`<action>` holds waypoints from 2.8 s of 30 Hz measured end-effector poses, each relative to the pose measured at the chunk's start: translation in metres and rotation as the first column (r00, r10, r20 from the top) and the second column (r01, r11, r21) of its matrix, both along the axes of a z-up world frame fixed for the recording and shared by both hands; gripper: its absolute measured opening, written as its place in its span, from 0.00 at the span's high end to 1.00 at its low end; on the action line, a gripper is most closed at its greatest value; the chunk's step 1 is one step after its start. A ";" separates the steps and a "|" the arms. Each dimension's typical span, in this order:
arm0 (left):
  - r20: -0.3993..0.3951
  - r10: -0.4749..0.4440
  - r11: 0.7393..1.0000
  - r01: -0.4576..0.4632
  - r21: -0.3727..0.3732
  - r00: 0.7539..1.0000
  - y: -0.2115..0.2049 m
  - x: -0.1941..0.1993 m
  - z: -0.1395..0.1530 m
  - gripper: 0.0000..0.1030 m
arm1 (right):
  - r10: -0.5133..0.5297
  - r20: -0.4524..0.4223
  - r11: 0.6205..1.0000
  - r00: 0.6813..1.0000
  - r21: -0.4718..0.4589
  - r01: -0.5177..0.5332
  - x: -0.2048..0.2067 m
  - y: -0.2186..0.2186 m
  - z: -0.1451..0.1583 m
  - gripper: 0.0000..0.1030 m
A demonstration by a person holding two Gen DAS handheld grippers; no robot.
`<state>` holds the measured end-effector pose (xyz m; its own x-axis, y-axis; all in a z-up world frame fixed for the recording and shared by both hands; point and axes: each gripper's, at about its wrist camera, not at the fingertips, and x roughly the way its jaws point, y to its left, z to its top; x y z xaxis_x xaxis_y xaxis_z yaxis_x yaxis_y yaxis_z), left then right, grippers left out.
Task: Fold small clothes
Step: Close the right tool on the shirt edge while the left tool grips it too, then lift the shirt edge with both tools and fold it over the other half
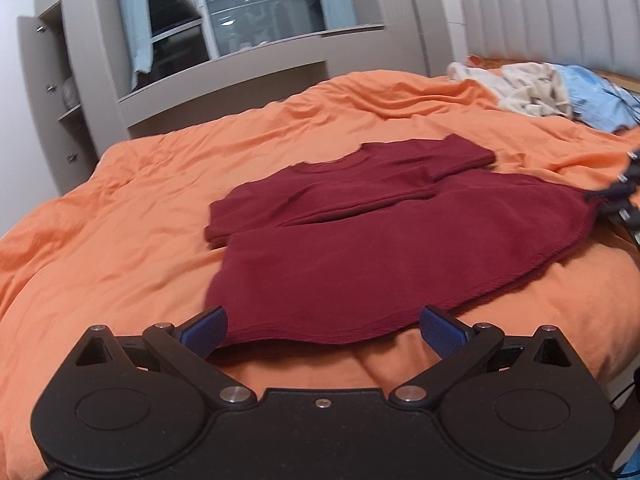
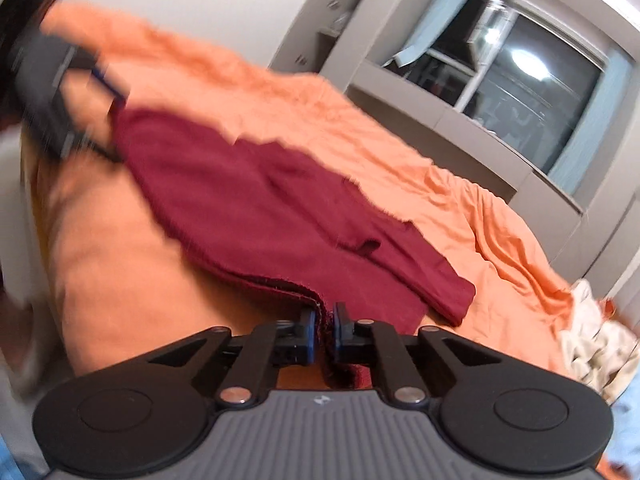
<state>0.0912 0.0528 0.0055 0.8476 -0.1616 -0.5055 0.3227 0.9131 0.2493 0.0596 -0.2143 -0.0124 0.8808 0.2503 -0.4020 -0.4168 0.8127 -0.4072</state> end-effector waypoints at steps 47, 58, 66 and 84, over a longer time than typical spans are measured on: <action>0.378 0.166 0.961 -0.236 0.146 0.911 -0.021 -0.002 0.015 0.95 | -0.184 0.223 0.953 0.957 0.279 0.118 -0.027 -0.035 0.037 0.95; 0.512 0.079 0.983 -0.153 0.104 0.855 -0.042 -0.075 0.058 0.95 | -0.231 0.331 0.924 0.915 0.370 0.099 -0.099 -0.069 0.075 0.95; 0.561 0.051 0.992 -0.105 0.064 0.826 -0.047 -0.153 0.090 0.95 | -0.238 0.390 0.912 0.890 0.404 0.067 -0.153 -0.081 0.102 0.95; 0.581 0.046 0.989 -0.119 0.088 0.812 -0.064 -0.080 0.109 0.95 | -0.232 0.388 0.924 0.892 0.374 0.078 -0.017 -0.080 0.117 0.94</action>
